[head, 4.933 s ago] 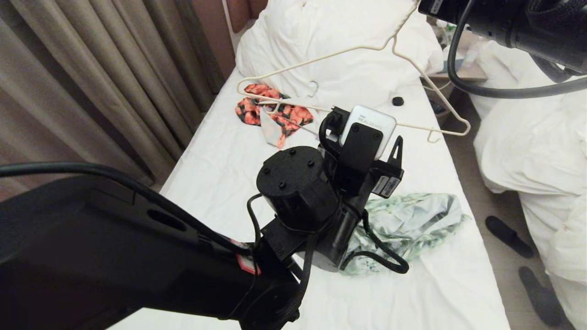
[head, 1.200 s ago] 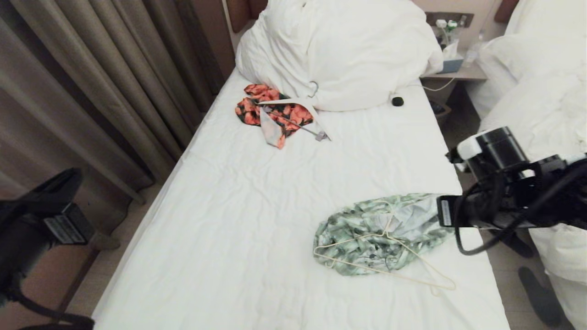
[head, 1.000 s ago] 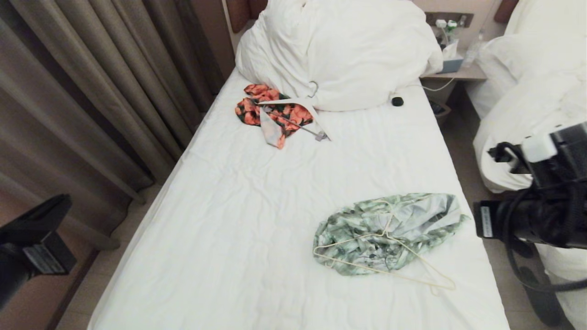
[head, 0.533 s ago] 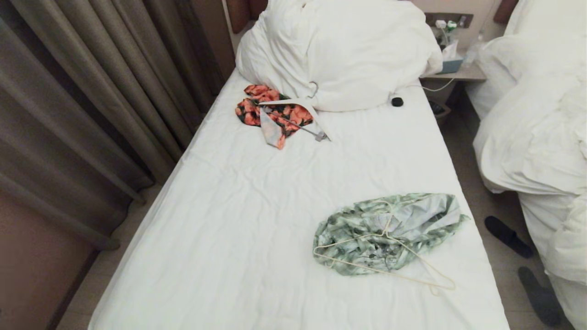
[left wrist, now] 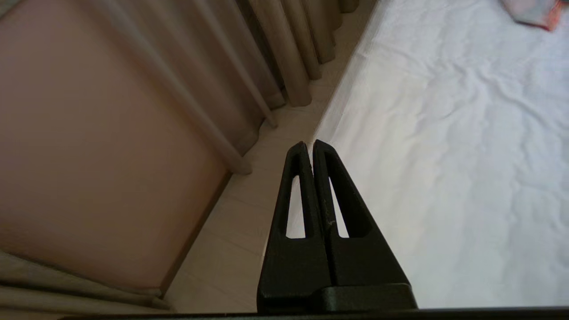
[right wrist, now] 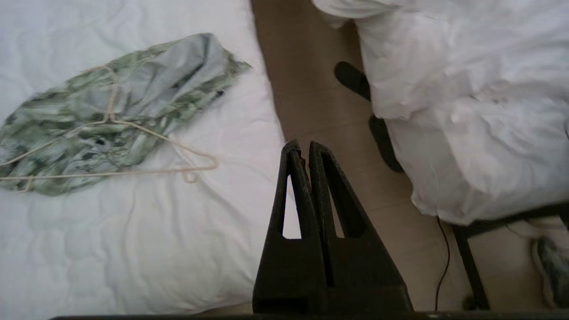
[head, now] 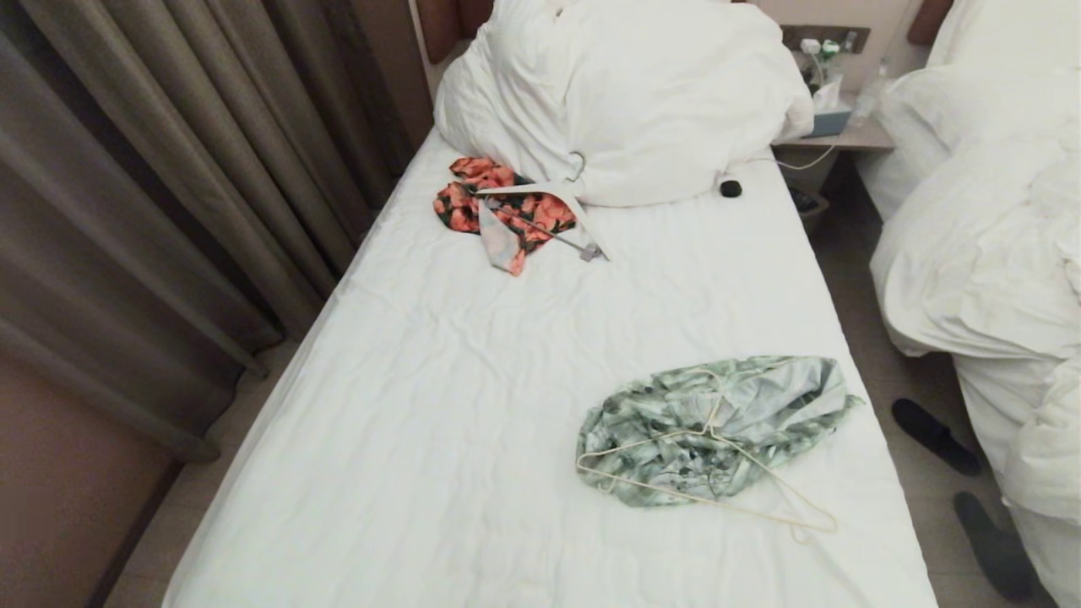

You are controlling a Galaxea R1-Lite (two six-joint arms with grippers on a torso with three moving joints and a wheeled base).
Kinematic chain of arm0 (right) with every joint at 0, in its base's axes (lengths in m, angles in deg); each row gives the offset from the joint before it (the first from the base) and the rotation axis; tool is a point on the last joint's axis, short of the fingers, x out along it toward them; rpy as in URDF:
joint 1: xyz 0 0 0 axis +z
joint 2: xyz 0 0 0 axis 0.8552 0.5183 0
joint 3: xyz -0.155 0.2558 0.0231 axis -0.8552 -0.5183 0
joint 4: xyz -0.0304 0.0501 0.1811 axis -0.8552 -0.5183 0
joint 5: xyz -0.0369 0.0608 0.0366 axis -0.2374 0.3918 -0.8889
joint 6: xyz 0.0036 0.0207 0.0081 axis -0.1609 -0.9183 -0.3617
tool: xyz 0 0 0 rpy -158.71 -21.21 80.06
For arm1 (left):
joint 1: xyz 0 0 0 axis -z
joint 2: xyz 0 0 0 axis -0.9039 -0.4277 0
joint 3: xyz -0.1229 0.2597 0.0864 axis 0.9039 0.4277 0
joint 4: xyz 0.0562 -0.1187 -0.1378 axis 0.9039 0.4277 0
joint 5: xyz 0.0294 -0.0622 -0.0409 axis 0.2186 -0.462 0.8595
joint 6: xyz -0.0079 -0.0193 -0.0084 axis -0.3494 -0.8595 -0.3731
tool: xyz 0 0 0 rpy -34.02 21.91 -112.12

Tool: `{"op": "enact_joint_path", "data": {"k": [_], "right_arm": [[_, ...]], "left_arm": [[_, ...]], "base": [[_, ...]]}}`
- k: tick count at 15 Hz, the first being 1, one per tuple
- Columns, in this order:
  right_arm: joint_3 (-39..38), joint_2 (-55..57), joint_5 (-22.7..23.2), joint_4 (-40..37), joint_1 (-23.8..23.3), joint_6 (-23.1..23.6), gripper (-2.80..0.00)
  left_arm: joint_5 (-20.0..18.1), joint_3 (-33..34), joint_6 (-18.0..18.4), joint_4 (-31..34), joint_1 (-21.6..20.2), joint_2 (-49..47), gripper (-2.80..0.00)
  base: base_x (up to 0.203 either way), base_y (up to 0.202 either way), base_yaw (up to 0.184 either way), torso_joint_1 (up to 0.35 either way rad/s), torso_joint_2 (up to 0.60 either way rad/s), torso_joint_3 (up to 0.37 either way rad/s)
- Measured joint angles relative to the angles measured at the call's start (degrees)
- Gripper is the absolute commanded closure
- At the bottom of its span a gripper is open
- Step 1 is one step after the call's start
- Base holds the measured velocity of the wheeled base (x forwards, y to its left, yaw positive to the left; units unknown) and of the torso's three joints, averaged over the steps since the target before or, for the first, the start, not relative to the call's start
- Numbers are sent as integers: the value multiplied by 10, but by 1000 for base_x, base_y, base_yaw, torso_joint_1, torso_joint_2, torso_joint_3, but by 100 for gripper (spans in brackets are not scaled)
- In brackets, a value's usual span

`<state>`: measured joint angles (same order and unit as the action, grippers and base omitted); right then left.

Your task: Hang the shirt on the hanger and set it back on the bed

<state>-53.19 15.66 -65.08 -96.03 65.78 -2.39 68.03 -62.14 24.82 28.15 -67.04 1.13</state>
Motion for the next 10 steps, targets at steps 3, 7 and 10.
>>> {"op": "enact_joint_path", "data": {"k": [3, 7, 10], "right_arm": [[-42, -53, 19, -4, -45, 13, 0], [-106, -146, 135, 10, -63, 23, 0], [-199, -186, 201, 94, -66, 33, 0]], "left_arm": [[-49, 48, 0, 1, 7, 39, 0], [-137, 83, -5, 28, 17, 105, 0], [-194, 83, -19, 68, 18, 142, 0]], "base": [[0, 0, 0, 0, 0, 0], [0, 0, 0, 0, 0, 0], [0, 0, 0, 0, 0, 0]]}}
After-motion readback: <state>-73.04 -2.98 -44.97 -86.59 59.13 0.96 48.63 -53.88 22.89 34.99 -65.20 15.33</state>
